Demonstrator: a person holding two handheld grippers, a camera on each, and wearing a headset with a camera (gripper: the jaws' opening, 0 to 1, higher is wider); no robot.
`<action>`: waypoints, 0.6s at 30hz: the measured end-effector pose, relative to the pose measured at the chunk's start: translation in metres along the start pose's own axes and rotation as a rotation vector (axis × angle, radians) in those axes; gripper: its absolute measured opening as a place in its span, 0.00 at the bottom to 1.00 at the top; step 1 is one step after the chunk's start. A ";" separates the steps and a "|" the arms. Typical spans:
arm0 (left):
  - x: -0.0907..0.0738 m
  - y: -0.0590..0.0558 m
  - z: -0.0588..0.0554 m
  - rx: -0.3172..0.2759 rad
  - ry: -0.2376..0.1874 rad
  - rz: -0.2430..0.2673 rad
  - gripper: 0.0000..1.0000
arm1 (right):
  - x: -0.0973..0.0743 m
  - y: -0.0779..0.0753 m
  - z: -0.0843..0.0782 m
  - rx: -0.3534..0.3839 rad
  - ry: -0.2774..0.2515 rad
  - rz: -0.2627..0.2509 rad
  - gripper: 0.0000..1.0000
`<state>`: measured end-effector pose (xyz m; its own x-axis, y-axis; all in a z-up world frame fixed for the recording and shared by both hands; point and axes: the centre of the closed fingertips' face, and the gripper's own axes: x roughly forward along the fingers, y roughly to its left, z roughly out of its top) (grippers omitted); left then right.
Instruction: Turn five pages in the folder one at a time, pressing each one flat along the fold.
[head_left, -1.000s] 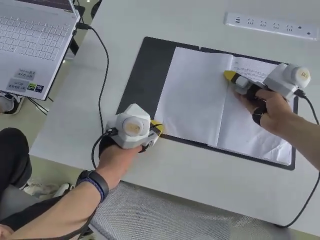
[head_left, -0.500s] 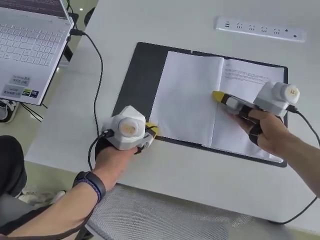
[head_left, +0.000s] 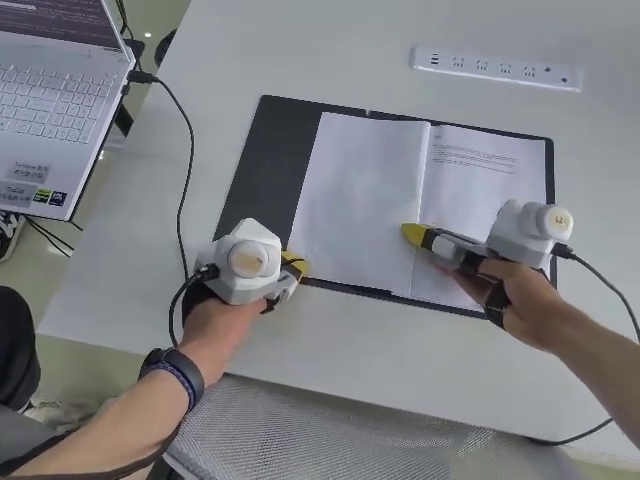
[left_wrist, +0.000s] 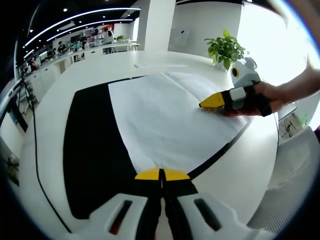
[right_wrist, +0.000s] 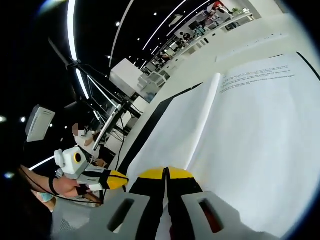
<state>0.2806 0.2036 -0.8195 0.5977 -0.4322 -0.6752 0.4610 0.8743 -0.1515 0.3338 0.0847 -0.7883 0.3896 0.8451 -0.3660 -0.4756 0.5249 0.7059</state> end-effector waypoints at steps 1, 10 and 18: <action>0.000 0.000 0.000 0.001 0.001 -0.001 0.00 | -0.001 0.001 -0.002 0.003 0.000 0.000 0.00; -0.001 -0.001 0.000 0.007 0.001 -0.006 0.00 | -0.015 0.018 -0.034 -0.003 0.047 0.021 0.00; -0.001 -0.001 0.000 0.000 -0.003 -0.007 0.00 | -0.024 0.017 -0.048 0.002 0.065 0.019 0.00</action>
<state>0.2796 0.2033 -0.8181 0.5964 -0.4390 -0.6720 0.4654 0.8712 -0.1562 0.2792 0.0782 -0.7969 0.3282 0.8599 -0.3910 -0.4807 0.5084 0.7145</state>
